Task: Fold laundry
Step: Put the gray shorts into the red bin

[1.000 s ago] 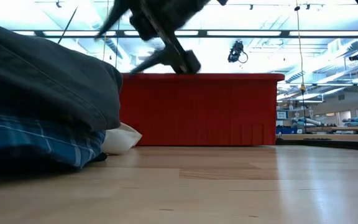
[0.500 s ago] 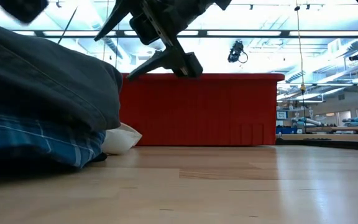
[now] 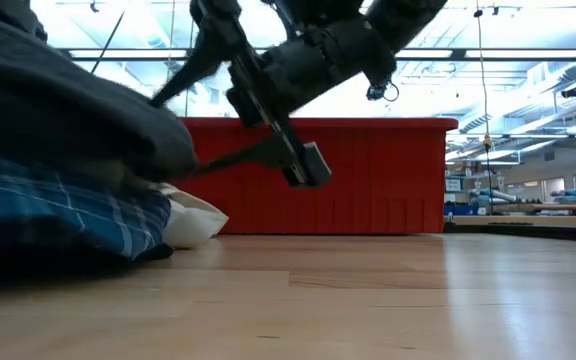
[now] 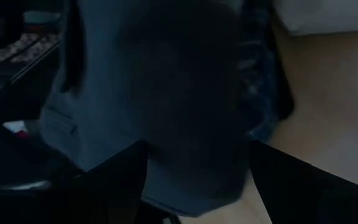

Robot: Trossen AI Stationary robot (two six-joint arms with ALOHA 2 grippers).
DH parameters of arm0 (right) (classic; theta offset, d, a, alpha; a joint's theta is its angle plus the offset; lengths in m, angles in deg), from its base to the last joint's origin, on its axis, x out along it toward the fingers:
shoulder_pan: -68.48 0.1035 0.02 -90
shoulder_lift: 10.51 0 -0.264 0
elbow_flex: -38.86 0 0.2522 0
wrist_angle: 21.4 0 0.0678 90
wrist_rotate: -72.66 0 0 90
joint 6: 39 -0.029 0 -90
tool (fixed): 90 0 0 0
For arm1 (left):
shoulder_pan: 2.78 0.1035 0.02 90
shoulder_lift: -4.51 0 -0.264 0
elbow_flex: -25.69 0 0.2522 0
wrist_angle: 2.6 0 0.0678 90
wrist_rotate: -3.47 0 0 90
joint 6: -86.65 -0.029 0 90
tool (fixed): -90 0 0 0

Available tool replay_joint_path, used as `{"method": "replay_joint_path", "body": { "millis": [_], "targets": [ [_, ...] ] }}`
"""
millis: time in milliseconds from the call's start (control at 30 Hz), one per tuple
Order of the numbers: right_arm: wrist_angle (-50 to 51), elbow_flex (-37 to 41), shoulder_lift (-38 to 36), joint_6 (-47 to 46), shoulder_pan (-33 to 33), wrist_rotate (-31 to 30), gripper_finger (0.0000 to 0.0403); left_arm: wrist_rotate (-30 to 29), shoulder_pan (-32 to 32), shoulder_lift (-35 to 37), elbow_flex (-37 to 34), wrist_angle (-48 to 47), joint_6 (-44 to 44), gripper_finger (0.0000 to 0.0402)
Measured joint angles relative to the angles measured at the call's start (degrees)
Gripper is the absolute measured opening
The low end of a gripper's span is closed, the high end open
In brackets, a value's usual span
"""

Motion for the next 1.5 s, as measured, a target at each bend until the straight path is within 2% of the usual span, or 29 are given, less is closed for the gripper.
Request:
{"method": "replay_joint_path", "body": {
  "millis": [133,300,433,600,667,733,900,1100,1200,1333,1500],
  "targets": [
    [0.66,0.62,0.13,0.30,-0.33,2.47,0.0285,0.33,-0.02,0.04,-3.87,4.06,3.19,0.0143],
    [2.83,0.62,-2.28,4.76,-2.22,8.18,0.0294,-2.00,0.62,-0.58,-4.35,8.03,5.22,0.0143],
    [16.14,0.60,-8.54,15.27,-4.02,12.03,0.0301,-4.15,4.32,-2.47,-4.35,10.95,8.59,0.0143],
    [35.28,0.60,-18.86,28.73,-6.57,9.28,0.0307,-4.70,8.60,-6.83,-4.37,18.03,9.94,0.0143],
    [39.75,1.08,-22.60,32.50,-7.75,8.89,0.0307,-4.97,9.99,-9.21,-4.37,21.18,9.52,0.0143],
    [40.10,3.98,-26.18,33.64,-8.74,9.02,0.0307,-5.30,10.94,-11.58,-4.33,23.09,8.66,0.0143],
    [30.83,17.46,-33.59,29.79,-9.57,8.50,0.0307,-5.20,10.97,-15.58,-4.17,24.46,8.13,0.0143],
    [3.76,31.68,-35.19,19.12,-9.64,4.99,0.0312,-5.31,10.51,-15.78,-4.26,25.08,7.53,0.0143],
    [-6.19,34.55,-32.71,16.90,-9.57,3.18,0.0334,-5.28,10.51,-15.78,-4.28,25.01,7.47,0.0143],
    [-12.38,34.74,-27.62,15.74,-9.57,2.44,0.0387,-5.27,10.51,-15.78,-4.28,24.99,6.75,0.0143],
    [-21.58,34.02,-19.77,11.18,-9.55,3.01,0.0389,-5.22,10.51,-15.78,-4.28,24.86,5.98,0.0143]
  ]
}}
